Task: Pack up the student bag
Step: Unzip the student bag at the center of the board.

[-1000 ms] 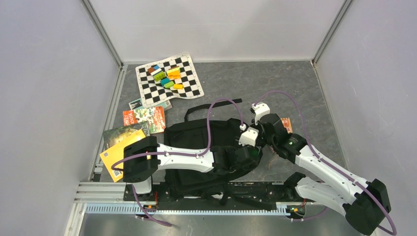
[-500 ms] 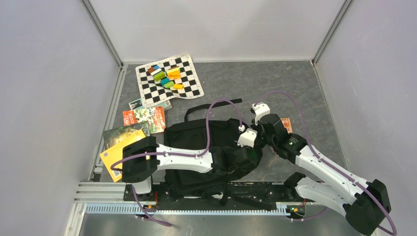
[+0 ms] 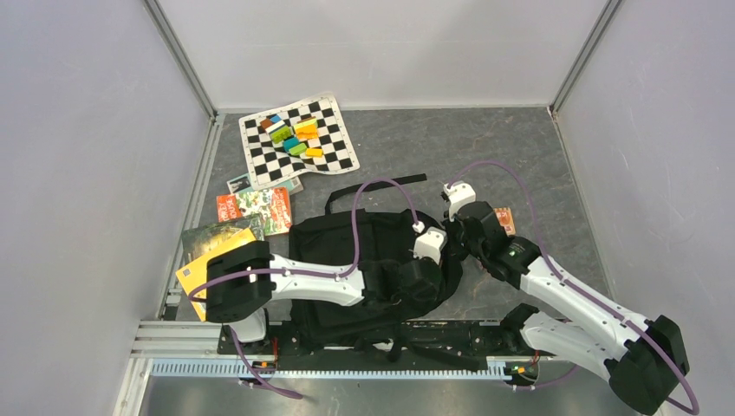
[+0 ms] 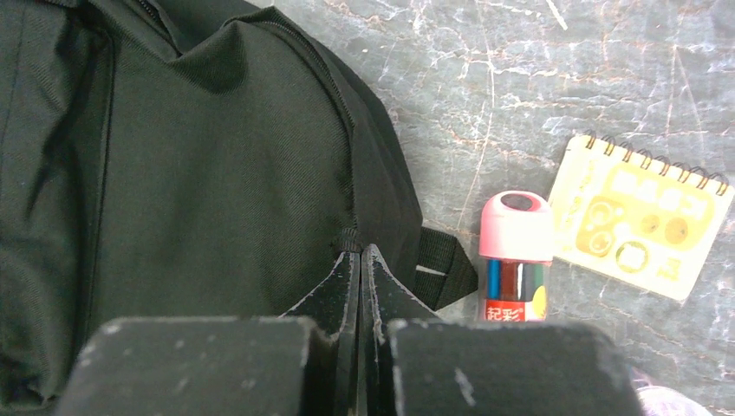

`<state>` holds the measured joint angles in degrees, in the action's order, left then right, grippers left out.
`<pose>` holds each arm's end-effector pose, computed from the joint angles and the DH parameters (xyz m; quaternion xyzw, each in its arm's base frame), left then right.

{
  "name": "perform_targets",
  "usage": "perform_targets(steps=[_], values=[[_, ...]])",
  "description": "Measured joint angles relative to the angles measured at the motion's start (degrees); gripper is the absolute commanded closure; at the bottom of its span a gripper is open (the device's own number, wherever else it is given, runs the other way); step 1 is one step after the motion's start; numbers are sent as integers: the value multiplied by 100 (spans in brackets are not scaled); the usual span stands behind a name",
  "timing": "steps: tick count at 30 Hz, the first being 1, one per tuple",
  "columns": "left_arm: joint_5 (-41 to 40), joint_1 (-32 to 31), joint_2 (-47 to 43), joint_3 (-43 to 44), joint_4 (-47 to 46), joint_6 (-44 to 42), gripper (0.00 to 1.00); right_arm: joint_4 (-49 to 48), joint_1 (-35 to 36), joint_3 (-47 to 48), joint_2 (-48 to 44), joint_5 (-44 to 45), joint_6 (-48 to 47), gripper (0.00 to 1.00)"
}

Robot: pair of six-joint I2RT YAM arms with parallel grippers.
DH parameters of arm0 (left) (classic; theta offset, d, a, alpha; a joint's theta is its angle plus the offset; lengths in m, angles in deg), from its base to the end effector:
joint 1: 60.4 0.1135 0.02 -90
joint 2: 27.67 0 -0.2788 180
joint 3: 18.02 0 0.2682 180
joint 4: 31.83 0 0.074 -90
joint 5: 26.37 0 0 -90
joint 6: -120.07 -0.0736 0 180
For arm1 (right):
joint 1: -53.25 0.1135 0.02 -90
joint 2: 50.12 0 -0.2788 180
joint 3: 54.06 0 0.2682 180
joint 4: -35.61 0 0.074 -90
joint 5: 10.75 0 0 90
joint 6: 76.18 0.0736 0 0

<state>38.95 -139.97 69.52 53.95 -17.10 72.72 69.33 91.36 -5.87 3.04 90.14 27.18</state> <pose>0.1036 -0.3933 0.1854 0.1945 0.8683 -0.2683 0.3692 0.1929 0.1336 0.2220 -0.1522 0.8853 0.1101 0.4254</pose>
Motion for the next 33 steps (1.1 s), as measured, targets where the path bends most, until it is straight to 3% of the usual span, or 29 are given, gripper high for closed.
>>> perform_targets(steps=[10,26,33], values=[[389,33,-170,-501,-713,-28,98,-238,0,133,667,398,-323,100],[420,44,-245,-802,-968,-26,98,-581,2,1373,2551,566,-879,100],[372,44,-560,-1108,-970,-22,98,-741,2,1969,3274,258,-981,100]])
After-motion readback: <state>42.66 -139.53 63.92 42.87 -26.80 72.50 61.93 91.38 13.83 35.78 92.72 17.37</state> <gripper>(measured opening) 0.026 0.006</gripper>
